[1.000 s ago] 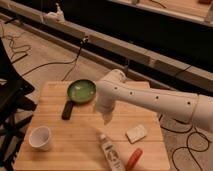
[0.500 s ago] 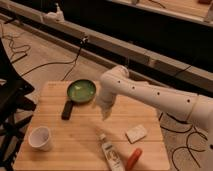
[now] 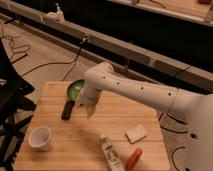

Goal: Place the ceramic cup in the ceramic bowl

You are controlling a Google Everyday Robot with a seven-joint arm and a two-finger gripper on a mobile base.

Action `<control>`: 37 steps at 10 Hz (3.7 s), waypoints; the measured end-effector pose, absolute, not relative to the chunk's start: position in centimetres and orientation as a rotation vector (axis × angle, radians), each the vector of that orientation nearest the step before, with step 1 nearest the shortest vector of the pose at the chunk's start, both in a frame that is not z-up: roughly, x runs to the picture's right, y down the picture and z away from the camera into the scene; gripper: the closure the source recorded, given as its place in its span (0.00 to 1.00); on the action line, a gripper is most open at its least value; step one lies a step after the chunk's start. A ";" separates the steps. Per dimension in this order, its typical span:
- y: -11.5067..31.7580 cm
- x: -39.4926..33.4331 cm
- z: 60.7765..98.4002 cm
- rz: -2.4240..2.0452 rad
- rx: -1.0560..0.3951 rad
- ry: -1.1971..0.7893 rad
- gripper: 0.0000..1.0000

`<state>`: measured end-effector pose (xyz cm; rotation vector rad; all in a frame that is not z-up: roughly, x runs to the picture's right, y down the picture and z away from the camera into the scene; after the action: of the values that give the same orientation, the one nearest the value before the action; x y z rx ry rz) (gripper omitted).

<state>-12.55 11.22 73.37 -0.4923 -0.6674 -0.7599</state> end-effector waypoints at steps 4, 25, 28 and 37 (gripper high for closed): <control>14.6 -19.1 70.7 -0.982 -0.501 -0.730 0.43; 22.3 -27.7 70.1 -1.166 -0.555 -1.001 0.43; 24.5 -28.4 71.5 -1.159 -0.598 -1.036 0.64; 16.6 -26.1 73.1 -0.977 -0.430 -0.959 0.85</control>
<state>-26.06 16.59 73.07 -0.4298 -0.9590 -0.9774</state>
